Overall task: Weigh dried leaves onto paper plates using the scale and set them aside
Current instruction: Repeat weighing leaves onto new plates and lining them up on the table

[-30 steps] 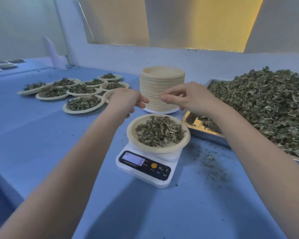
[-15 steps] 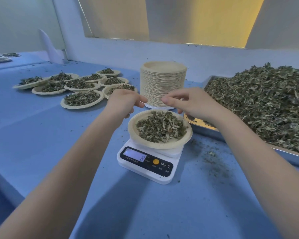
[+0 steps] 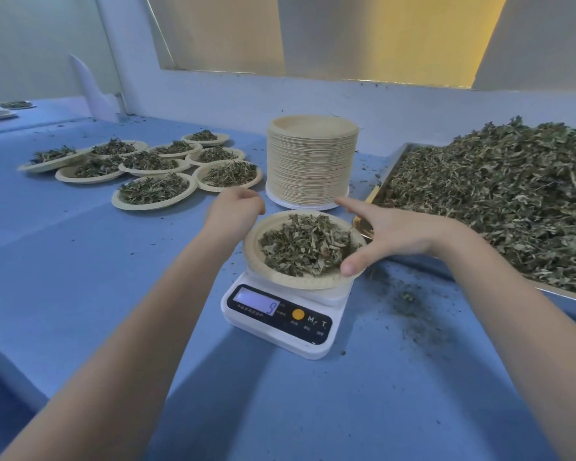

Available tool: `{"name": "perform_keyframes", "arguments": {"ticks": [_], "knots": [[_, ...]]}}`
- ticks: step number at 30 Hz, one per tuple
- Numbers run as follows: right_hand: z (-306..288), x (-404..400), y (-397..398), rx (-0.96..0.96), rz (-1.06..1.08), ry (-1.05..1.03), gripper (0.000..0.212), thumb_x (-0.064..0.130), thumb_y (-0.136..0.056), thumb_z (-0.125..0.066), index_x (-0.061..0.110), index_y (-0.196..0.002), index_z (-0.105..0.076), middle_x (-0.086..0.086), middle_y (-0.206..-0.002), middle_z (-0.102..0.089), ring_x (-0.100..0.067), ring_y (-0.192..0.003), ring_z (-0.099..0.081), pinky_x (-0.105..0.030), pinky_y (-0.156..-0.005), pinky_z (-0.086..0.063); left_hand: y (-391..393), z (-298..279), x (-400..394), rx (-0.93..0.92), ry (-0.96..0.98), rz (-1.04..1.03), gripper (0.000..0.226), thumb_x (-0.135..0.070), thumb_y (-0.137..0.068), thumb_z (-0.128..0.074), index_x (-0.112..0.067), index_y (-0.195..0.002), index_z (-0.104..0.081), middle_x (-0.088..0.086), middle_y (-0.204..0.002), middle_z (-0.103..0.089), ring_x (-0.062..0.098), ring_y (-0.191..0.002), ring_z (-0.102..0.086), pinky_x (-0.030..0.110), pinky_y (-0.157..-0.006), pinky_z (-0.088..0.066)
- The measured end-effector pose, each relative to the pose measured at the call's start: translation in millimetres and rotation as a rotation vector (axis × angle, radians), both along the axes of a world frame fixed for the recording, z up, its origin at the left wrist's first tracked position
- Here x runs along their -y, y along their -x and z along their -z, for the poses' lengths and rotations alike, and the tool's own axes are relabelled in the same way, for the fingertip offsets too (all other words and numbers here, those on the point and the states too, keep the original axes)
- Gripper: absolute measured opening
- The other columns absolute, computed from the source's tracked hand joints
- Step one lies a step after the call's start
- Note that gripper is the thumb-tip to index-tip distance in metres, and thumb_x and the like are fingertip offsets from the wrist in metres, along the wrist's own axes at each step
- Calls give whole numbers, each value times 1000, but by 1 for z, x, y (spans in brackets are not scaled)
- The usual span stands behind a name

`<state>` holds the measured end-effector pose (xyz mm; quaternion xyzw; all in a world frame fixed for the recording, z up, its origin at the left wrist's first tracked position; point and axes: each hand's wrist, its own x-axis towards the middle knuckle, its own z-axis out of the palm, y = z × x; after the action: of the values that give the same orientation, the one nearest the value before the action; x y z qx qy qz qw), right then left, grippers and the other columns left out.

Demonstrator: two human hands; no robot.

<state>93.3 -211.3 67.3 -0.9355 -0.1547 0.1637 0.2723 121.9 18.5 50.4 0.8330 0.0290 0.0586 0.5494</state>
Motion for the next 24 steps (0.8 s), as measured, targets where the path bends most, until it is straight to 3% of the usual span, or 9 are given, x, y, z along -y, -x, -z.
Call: {"name": "perform_keyframes", "arguments": {"ticks": [3,6,9,11,14,18,20,22,24], "knots": [[6,0,-2,-10,-23,-5,142,69,-34,-79,41,-150,0,22,-155,-6,8,-127,-12,-19,-104,-14,-2,6,5,-33,16,-11,25,-15,-86,-52,-15,-110,-61,-3,-84,-55,16,-80,-51,35,-79,-46],[7,5,-1,19,-12,-14,137,73,-34,-78,45,-148,-6,24,-153,-12,7,-127,-15,-21,-105,-17,-4,8,7,5,25,-40,23,-17,-85,-52,-16,-106,-62,-6,-80,-57,7,-71,-49,33,-74,-46],[6,2,-1,186,58,-137,102,78,-47,-72,51,-138,-34,18,-144,-38,2,-125,-39,-30,-109,-33,-5,7,9,39,68,-67,15,-15,-84,-52,-19,-95,-62,-10,-80,-56,5,-72,-48,35,-77,-48],[1,-7,-1,329,73,-213,72,74,-58,-66,53,-124,-51,22,-123,-55,9,-102,-54,-26,-93,-45,-6,5,11,55,82,-84,13,-15,-84,-52,-20,-91,-61,-14,-83,-56,4,-75,-49,39,-84,-48],[-9,-29,0,353,-29,-118,57,71,-63,-66,53,-117,-58,25,-105,-59,16,-83,-54,-8,-68,-40,-4,3,13,74,98,-102,13,-13,-84,-51,-23,-83,-60,-11,-83,-57,6,-76,-50,39,-85,-48],[-13,-50,-8,406,-95,274,47,55,-79,-66,38,-123,-60,16,-104,-56,2,-87,-47,-18,-66,-34,-4,5,10,87,131,-126,16,-11,-84,-50,-23,-83,-60,-10,-83,-57,11,-79,-52,38,-84,-48],[-17,-54,-8,424,-64,237,37,47,-81,-68,31,-115,-67,11,-103,-64,-2,-86,-52,-17,-65,-39,-6,8,8,103,149,-189,20,-12,-84,-50,-19,-96,-64,-13,-82,-56,6,-73,-50,33,-76,-48],[-24,-54,-7,464,-24,145,25,39,-82,-71,27,-104,-72,10,-87,-66,2,-72,-52,-6,-59,-39,-7,11,7,123,179,-259,22,-14,-84,-50,-17,-102,-63,-16,-81,-54,2,-70,-47,26,-62,-41],[-32,-52,-6,488,18,47,14,30,-83,-72,24,-95,-74,15,-70,-61,3,-58,-54,-5,-50,-39,-8,14,5,136,216,-305,21,-13,-85,-49,-15,-101,-63,-18,-80,-53,2,-67,-47,24,-56,-35]]}}
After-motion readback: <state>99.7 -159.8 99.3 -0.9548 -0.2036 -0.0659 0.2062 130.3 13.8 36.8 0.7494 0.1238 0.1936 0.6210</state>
